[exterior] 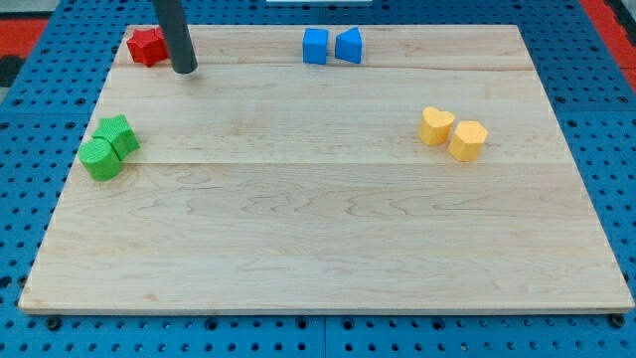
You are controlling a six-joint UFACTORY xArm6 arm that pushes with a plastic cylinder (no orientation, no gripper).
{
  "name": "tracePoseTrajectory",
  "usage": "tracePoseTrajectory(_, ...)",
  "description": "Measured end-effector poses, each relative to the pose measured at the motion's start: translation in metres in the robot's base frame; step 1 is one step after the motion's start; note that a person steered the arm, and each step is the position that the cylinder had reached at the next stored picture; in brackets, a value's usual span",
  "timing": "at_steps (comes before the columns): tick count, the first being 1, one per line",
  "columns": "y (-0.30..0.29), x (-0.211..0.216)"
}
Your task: Nudge the red blocks top a bit
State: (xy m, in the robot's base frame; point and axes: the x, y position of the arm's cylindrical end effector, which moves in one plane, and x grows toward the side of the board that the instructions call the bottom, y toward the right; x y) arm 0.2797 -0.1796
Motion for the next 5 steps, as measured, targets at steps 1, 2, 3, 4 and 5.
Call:
tracePoseTrajectory(1,0.000,0.000)
tracePoseTrajectory(2,0.000,0.000)
tracePoseTrajectory(3,0.000,0.000)
tracePoseTrajectory(4,-0.047,0.005)
tracePoseTrajectory(5,-0.119,0.020)
